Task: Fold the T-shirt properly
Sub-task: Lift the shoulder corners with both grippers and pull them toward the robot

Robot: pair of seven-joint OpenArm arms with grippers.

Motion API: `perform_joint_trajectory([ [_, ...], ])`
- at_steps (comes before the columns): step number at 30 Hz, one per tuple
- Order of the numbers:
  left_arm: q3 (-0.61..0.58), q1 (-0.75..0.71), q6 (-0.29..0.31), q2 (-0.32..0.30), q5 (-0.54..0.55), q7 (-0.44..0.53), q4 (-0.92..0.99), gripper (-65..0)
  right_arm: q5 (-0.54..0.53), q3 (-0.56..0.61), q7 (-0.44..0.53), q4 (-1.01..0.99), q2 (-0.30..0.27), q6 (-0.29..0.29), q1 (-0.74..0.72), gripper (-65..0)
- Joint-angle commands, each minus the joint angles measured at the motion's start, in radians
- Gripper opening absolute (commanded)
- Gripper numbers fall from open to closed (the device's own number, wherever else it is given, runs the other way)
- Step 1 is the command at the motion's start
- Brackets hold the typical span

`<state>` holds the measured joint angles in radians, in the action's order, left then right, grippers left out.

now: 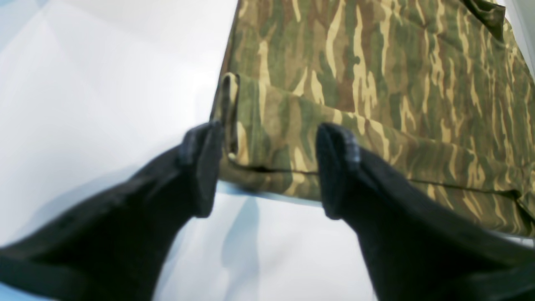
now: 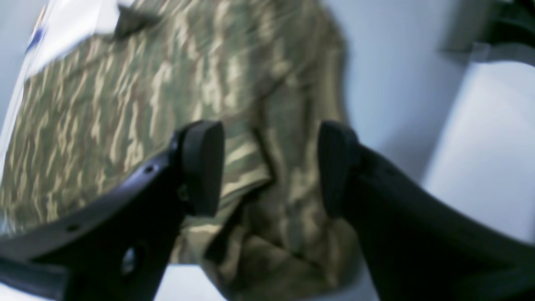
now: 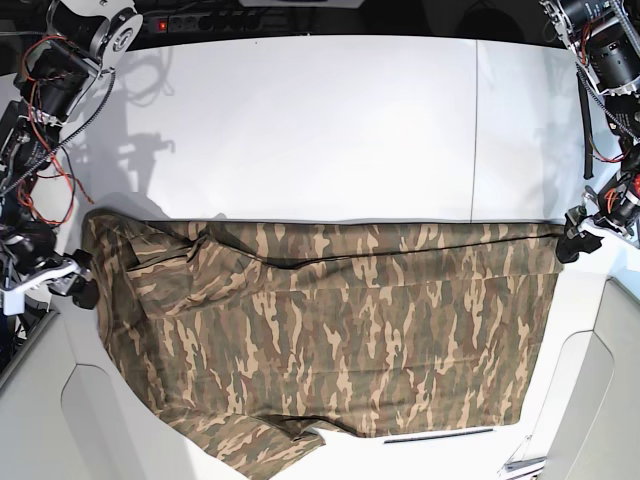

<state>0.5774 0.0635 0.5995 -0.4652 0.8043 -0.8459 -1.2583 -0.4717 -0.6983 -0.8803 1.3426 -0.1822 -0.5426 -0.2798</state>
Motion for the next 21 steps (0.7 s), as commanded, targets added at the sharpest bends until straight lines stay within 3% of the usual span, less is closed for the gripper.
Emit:
perform_joint_trajectory([
  [1,0.006,0.010,0.018,-0.023,0.013,0.019,-0.017,-25.6,-0.023,-0.023,0.008,0.017,-0.017,-0.004,-0.008,-30.0],
  [5,0.005,-0.027,0.018,-0.023,-0.002,0.062,-0.013,-25.6,-0.034,-0.066,0.019,0.017,-0.026,-0.004,0.078,-30.0],
  [11,0.004,-0.036,0.019,-0.022,-0.023,0.117,0.024,-25.6,-0.044,-0.068,0.135,0.014,-0.013,-0.005,0.196,-29.8],
  [21,-0.052,-0.019,0.027,-0.014,-0.027,0.240,0.166,-23.0,-0.082,-0.056,0.152,-0.032,0.055,-0.015,0.203,-29.8],
])
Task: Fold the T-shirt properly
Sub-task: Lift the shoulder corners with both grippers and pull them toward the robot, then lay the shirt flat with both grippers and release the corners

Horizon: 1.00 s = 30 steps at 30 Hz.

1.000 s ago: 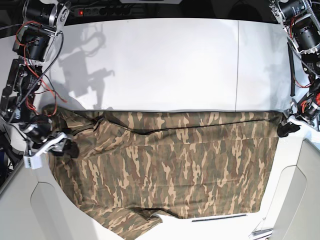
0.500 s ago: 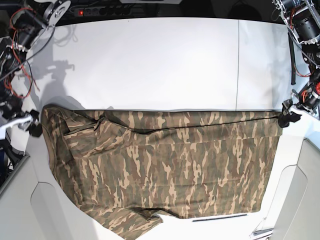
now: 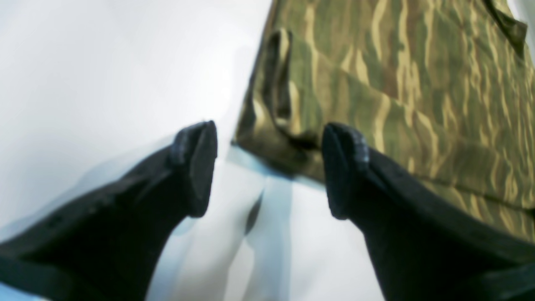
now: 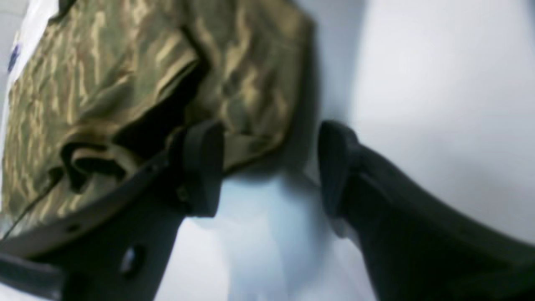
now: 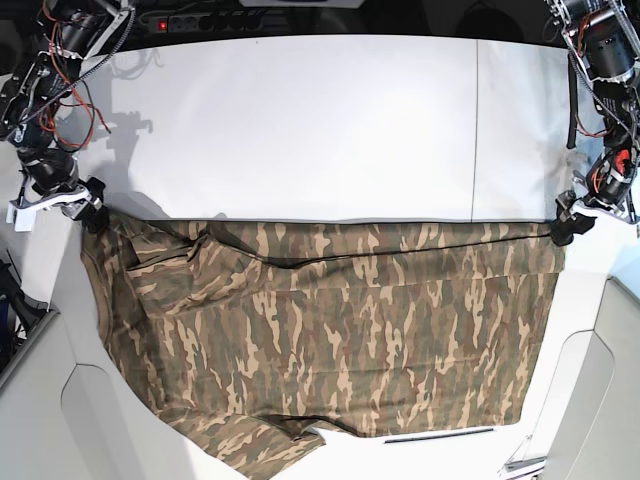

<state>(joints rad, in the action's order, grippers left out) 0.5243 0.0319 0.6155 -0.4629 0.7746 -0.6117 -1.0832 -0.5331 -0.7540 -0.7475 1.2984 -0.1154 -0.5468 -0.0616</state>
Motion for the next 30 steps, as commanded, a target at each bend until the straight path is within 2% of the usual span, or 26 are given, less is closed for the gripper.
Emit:
perform_joint_trajectory([
  [1,-0.001,0.016,0.014,-0.013,0.003,0.004,-0.009,-23.0,-0.021,0.008,0.025,0.012,-0.005,-0.011,-0.016,-29.8],
  [10,-0.076,0.026,0.025,0.012,0.006,0.003,-0.009,-23.2,-0.020,0.095,0.095,0.012,0.019,-0.006,-0.016,-30.2],
  [12,-0.092,0.033,0.024,0.018,0.005,0.003,-0.009,-24.8,-0.011,0.102,0.100,0.012,0.019,-0.006,-0.024,-35.0],
  [14,-0.103,0.039,0.025,0.020,0.005,0.003,-0.009,-36.2,0.029,0.103,0.097,0.012,0.022,-0.002,-0.035,-45.2],
  [17,-0.106,0.042,0.025,0.019,0.000,0.002,-0.009,-60.0,0.076,0.103,0.097,0.012,0.022,0.000,-0.041,-64.8],
  [18,-0.106,0.043,0.025,0.019,-0.003,0.002,-0.009,-65.0,0.089,0.103,0.096,0.012,0.022,0.000,-0.042,-65.0],
  [23,-0.105,0.048,0.033,0.011,-0.010,0.000,-0.033,-65.0,0.096,0.101,0.062,0.014,0.021,-0.008,-0.046,-65.0],
  [27,-0.104,0.042,0.061,-0.006,-0.008,-0.078,-0.107,-65.0,0.090,0.101,0.005,0.039,0.014,-0.011,-0.039,-65.0],
  [30,-0.101,-0.010,0.062,-0.027,-0.008,-0.093,-0.189,-65.0,0.031,0.099,-0.040,0.092,0.011,-0.027,0.005,-65.0],
])
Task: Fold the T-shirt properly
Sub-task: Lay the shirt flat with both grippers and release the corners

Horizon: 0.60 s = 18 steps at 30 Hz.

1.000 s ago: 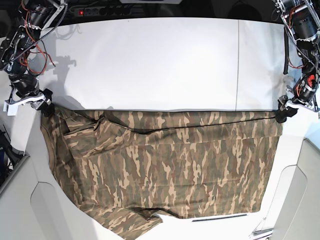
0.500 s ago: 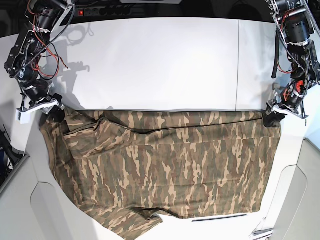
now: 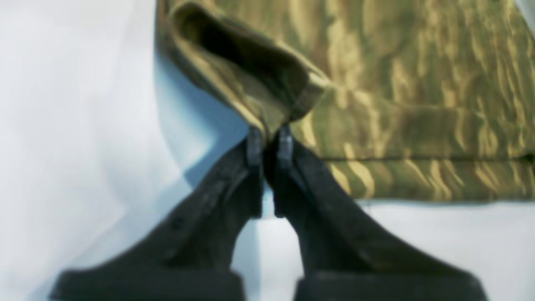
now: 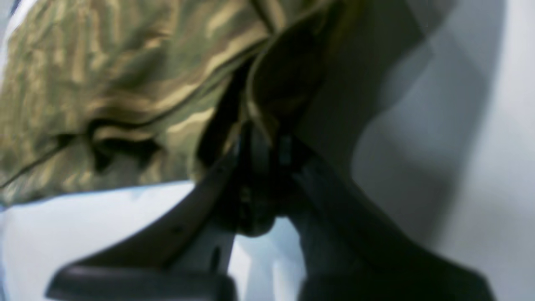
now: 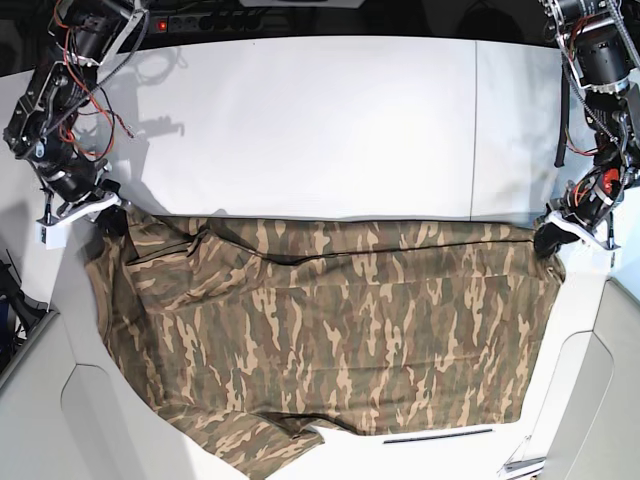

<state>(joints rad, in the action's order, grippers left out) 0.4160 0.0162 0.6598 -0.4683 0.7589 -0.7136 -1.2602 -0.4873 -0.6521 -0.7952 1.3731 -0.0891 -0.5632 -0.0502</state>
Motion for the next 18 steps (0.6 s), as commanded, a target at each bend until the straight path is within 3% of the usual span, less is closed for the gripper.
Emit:
perform_joint_trajectory([
  [1,0.016,-0.019,0.017,-0.029,0.008,0.009,-0.039,-65.0,-0.033,-0.003,-0.005,0.043,-0.015,-0.011,0.014,-65.0],
  [8,0.154,-0.160,0.013,-0.030,0.101,-0.049,-0.182,-65.0,-0.083,-0.003,-0.077,0.234,-0.013,-0.010,0.143,-65.0],
  [18,0.300,-0.399,0.038,-0.011,0.238,-0.122,-0.359,-65.0,-0.134,-0.003,-0.093,0.391,-0.014,-0.010,0.359,-65.0],
])
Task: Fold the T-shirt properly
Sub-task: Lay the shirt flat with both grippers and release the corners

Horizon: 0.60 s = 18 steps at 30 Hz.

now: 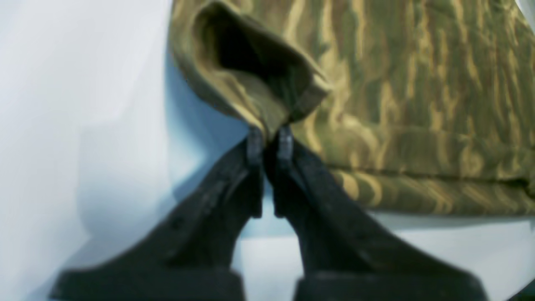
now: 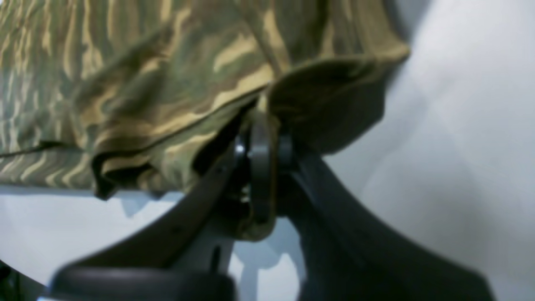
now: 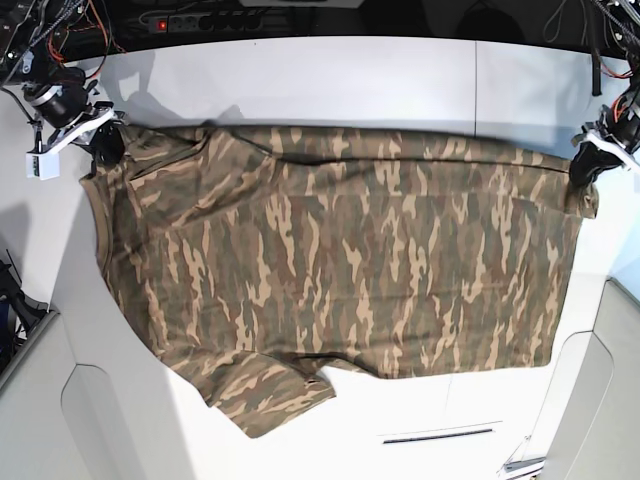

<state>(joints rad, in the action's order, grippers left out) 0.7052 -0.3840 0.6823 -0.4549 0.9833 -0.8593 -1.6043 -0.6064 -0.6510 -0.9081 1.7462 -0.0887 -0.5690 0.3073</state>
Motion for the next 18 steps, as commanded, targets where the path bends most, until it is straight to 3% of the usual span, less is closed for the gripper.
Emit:
perform_joint_trajectory([
  [1,0.021,-0.025,0.016,-0.024,0.022,0.023,-0.033,-65.0,-0.015,-0.004,0.020,0.028,-0.015,-0.005,0.021,-65.0],
  [6,0.047,-0.132,0.016,-0.024,0.061,0.000,-0.103,-65.0,-0.027,-0.006,0.016,0.084,-0.017,-0.008,0.106,-65.0],
  [18,0.047,-0.240,0.016,-0.024,0.074,-0.047,-0.140,-65.0,-0.068,-0.072,-0.040,0.137,-0.026,-0.011,0.176,-65.0],
])
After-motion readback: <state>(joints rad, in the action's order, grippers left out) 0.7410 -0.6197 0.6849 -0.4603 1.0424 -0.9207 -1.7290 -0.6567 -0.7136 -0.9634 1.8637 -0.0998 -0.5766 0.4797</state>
